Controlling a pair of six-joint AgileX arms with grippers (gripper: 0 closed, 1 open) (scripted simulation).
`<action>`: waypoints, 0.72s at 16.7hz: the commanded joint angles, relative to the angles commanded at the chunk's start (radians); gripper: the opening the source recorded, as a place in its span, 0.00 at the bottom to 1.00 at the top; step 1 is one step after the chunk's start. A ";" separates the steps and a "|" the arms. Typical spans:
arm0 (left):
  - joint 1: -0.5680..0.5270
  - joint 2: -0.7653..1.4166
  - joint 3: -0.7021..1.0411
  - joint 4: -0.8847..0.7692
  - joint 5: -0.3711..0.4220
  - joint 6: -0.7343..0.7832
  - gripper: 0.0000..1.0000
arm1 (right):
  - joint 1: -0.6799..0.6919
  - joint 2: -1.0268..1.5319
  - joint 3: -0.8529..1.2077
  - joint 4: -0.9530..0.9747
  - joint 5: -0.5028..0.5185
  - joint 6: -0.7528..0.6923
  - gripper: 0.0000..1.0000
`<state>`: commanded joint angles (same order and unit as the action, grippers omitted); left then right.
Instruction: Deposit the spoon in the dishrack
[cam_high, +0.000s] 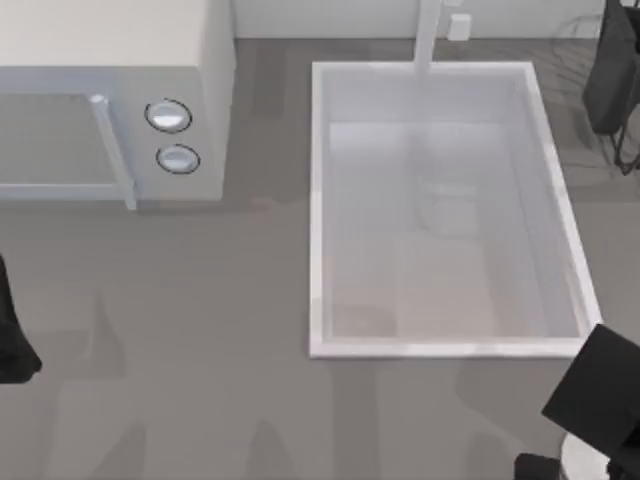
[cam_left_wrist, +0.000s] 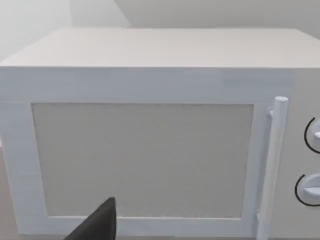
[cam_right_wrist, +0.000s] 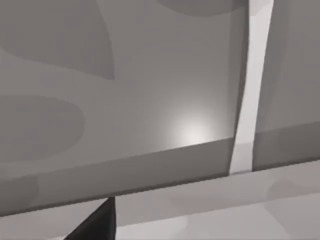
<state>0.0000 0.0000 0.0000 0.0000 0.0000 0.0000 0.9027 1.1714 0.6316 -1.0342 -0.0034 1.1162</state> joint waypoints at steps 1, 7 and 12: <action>0.000 0.000 0.000 0.000 0.000 0.000 1.00 | 0.001 0.023 -0.028 0.052 0.000 0.002 1.00; 0.000 0.000 0.000 0.000 0.000 0.000 1.00 | 0.008 0.162 -0.202 0.370 -0.001 0.011 1.00; 0.000 0.000 0.000 0.000 0.000 0.000 1.00 | 0.009 0.184 -0.231 0.416 -0.001 0.012 1.00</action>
<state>0.0000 0.0000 0.0000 0.0000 0.0000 0.0000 0.9120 1.3557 0.4008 -0.6180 -0.0043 1.1284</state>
